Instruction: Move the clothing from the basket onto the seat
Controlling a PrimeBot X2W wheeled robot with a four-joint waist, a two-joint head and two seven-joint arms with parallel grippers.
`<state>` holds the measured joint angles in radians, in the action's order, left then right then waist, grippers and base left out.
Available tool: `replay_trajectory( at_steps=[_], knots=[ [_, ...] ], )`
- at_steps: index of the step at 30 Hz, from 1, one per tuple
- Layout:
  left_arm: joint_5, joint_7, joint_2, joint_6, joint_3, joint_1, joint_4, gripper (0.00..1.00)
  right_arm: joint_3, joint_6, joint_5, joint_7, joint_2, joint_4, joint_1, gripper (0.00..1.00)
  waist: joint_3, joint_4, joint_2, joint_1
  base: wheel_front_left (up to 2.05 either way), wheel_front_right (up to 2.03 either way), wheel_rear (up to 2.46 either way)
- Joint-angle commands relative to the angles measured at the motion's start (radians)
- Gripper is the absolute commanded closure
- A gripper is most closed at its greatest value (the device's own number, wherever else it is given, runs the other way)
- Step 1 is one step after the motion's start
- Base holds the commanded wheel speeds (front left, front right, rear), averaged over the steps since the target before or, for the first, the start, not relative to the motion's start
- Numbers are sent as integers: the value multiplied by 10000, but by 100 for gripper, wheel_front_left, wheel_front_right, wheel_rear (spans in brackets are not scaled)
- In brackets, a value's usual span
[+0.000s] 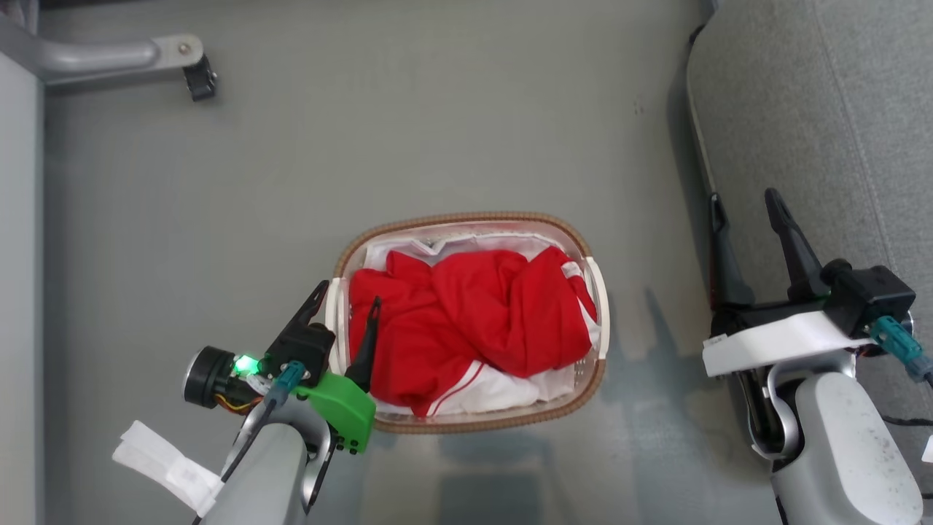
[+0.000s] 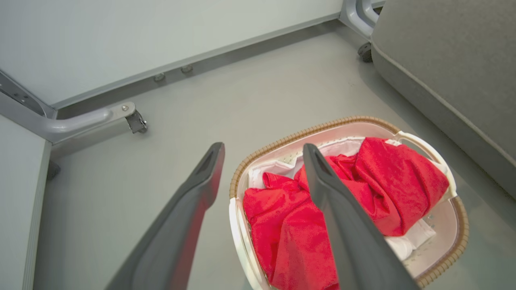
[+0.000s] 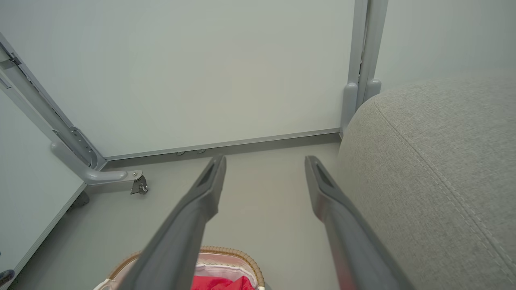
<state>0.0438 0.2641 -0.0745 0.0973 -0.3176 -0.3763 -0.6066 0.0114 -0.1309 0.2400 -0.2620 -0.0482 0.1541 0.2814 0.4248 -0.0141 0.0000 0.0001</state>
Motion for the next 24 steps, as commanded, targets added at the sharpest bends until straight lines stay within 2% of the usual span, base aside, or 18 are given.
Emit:
replay_trajectory(
  at_steps=[1, 7, 13, 24],
  knots=[
    [103, 7, -28, 109, -77, -376, -441, 0, 26, 3, 73, -46, -39, -70, 258, 0, 1594, -576, 0, -1, 0, 0, 0],
    [259, 7, 28, 328, -1020, -1237, -2091, 0, 176, 3, 361, -46, -39, -130, 703, 0, 2389, -809, 0, -1, 0, 0, 0],
    [504, -169, -46, 342, -2395, -1942, -3254, 0, 389, 3, 617, -46, -38, -198, 982, 0, 2925, -1038, 0, -1, 0, 0, 0],
    [550, -1115, -469, 337, -4216, -3389, -4614, 0, 670, 3, 993, -46, -39, -290, 1216, 0, 3424, -1439, 0, -1, 0, 0, 0]
  ],
)
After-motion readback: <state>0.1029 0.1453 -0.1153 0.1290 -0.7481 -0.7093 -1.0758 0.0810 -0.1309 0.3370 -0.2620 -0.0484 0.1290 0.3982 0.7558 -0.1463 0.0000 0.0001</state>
